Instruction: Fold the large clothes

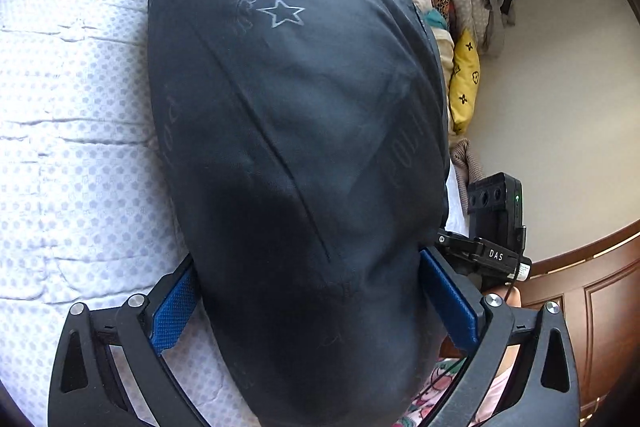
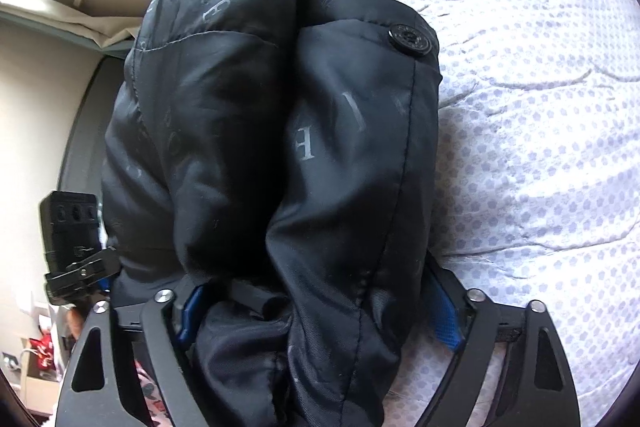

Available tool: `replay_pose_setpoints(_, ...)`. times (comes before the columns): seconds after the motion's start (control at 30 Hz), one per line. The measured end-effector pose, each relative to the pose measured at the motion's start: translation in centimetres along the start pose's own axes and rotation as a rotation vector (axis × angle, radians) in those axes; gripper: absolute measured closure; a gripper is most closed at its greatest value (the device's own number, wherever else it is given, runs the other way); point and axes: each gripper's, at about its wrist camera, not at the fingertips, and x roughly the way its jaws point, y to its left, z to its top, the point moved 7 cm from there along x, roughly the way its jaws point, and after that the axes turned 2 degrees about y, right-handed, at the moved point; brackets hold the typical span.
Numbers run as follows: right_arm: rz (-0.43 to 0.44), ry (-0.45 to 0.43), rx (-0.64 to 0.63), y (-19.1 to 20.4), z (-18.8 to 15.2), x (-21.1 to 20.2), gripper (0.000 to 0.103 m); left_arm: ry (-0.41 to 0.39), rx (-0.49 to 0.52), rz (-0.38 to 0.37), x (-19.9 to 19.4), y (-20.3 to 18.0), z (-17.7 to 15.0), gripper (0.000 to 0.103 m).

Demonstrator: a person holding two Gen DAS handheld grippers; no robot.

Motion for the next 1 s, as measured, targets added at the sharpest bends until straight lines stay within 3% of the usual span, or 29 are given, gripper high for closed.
replay_pose_setpoints(0.07,0.050,0.003,0.034,-0.2,-0.5,0.4,0.038,-0.010,0.015,0.019,-0.3,-0.4,0.0,0.005)
replay_pose_setpoints(0.4,0.086,-0.037,0.012,0.6,-1.5,0.4,0.047,-0.057,0.069,0.081,-1.4,-2.5,0.9,0.015)
replay_pose_setpoints(1.0,0.205,-0.046,-0.124,9.9,-1.8,4.2,0.054,-0.265,0.059,0.170,-12.1,0.5,1.9,0.018)
